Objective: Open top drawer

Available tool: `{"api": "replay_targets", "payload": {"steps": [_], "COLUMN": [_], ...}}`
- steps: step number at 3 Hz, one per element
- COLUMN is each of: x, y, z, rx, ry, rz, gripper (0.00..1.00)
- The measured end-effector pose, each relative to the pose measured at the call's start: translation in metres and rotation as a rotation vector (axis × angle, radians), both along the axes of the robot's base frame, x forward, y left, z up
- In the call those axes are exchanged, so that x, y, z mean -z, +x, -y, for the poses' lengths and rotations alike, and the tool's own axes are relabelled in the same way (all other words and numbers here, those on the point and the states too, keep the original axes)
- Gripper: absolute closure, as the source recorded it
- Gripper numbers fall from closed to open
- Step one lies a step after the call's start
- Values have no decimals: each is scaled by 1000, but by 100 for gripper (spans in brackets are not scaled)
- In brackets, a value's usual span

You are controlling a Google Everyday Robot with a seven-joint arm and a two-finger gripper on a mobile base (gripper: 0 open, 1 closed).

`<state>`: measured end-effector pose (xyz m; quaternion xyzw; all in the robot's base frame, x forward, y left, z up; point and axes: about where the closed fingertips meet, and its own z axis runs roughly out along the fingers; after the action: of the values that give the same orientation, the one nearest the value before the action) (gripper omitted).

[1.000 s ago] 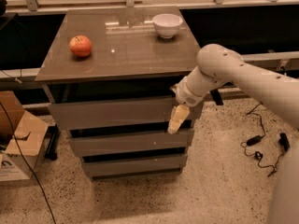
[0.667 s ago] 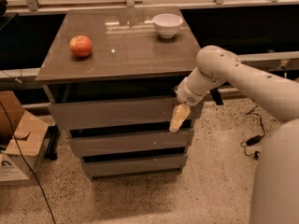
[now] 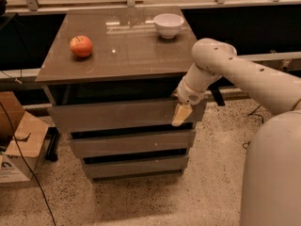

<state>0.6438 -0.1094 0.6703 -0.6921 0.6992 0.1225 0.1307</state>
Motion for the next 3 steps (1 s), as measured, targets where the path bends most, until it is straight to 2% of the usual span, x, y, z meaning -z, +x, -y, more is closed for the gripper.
{"api": "replay_targets", "payload": {"steps": [1, 2, 3], "x": [-7, -11, -11], "y": [-33, -42, -42], "z": [1, 0, 0], "rx": [-76, -94, -94], "ry": [-27, -24, -24], "rz": [-44, -47, -47], "gripper": [64, 86, 78]}}
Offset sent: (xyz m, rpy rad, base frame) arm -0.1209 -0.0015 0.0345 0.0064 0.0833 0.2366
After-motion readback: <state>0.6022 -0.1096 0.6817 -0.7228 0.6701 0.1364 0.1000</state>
